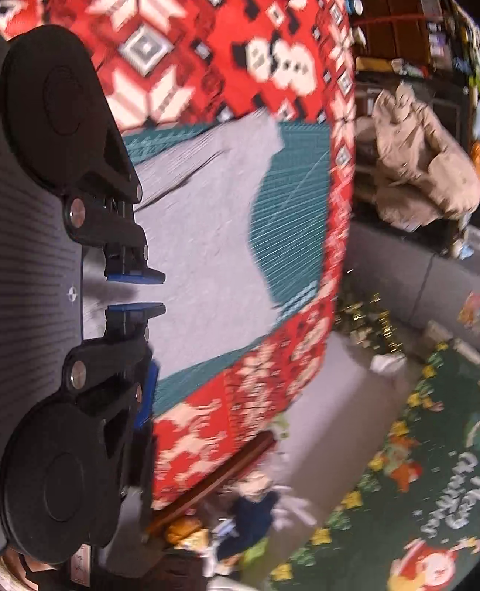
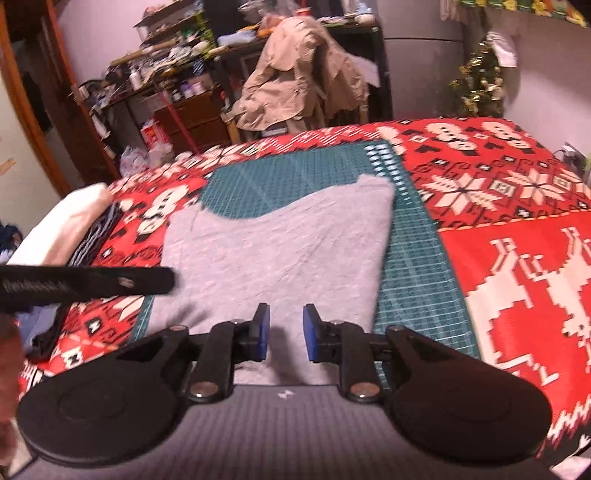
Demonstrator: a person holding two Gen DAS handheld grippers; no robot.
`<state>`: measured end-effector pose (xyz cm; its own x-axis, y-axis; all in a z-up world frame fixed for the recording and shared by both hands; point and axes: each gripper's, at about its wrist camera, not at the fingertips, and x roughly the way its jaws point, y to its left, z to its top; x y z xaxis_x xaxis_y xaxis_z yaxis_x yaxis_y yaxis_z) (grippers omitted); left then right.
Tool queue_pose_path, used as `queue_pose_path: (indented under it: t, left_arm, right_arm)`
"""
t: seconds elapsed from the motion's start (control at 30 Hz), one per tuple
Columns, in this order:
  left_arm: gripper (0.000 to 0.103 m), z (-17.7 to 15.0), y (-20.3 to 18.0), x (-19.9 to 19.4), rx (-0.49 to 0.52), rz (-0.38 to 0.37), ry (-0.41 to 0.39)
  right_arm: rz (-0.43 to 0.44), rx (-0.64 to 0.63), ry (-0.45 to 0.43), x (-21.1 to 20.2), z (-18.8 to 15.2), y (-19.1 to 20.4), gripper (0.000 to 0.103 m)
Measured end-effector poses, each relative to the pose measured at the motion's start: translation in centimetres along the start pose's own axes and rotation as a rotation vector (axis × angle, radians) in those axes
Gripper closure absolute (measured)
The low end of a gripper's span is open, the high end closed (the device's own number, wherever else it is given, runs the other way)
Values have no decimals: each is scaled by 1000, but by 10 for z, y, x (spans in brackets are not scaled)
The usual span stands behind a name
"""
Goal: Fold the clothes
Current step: 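Open both grippers and smooth the folded grey shirt on the mat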
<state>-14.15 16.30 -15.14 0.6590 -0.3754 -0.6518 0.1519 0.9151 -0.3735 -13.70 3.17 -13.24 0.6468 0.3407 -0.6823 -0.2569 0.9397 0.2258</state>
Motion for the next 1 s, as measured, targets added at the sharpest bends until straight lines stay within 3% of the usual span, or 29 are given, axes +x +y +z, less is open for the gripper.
queue_pose_path:
  t: [0.1,0.37,0.43,0.57,0.7,0.87,1.0]
  left_arm:
    - [94,-15,0,11,34,50,55]
    - [95,-32,6,-13,36,36,26]
    - [95,-31,0,-19,57,16,-23]
    - [95,-24,-7,-10,57,-65,-67]
    - [98,-31,-1,13,47,-34,-14]
    - [99,-40,2,6,28,-40,12]
    - [99,-47,-12,-5,109,-5,4]
  right_arm:
    - [-12,-7,44,6,-9,1,81]
    - [-29,-63,41,-14,-25,9,82]
    - [2,-84,-6,-21,-23,14,96]
    - [38,-97,-27,-15,-12,21,102]
    - [40,-99,36,5,-12,24,102]
    - [43,-103,79,2,-25,23,102]
    - [49,-36,28,-22,-34,11,100]
